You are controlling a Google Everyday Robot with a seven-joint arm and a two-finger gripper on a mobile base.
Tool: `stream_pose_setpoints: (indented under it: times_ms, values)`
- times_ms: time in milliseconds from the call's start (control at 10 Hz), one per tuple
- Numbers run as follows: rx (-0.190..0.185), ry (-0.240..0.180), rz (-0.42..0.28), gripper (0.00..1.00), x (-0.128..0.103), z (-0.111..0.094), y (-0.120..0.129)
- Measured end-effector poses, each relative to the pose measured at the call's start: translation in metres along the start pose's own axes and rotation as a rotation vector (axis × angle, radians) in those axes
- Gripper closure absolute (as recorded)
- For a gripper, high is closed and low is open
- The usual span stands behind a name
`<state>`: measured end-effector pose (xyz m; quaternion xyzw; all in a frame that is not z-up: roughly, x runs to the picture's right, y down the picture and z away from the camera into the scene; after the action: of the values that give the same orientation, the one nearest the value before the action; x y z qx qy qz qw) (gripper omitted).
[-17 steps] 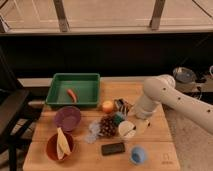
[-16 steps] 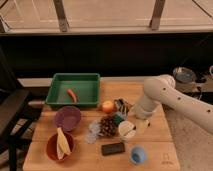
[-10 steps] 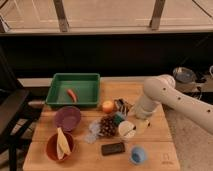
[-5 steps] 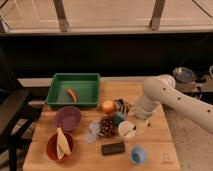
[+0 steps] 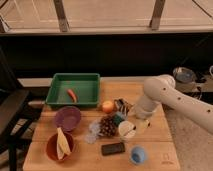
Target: Place brush in purple bowl
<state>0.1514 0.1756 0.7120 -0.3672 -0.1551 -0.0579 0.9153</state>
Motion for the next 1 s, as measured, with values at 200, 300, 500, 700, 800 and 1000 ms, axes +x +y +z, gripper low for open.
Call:
stream_pose_setpoints:
  times_ms: [200,300,500,700,800,1000]
  values:
    - [0.0,0.0,0.0,0.34,0.0,0.0,0.0]
    - [0.0,0.0,0.0,0.34,0.0,0.0,0.0]
    - [0.009,-0.01,0.02,0.34,0.002,-0.005,-0.004]
    - [0.023,-0.015,0.101,0.34,0.018,-0.026,-0.02]
    - [0.033,-0.011,0.132,0.34,0.025,-0.035,-0.033]
    - [0.056,0.009,0.212,0.34,0.042,-0.057,-0.062]
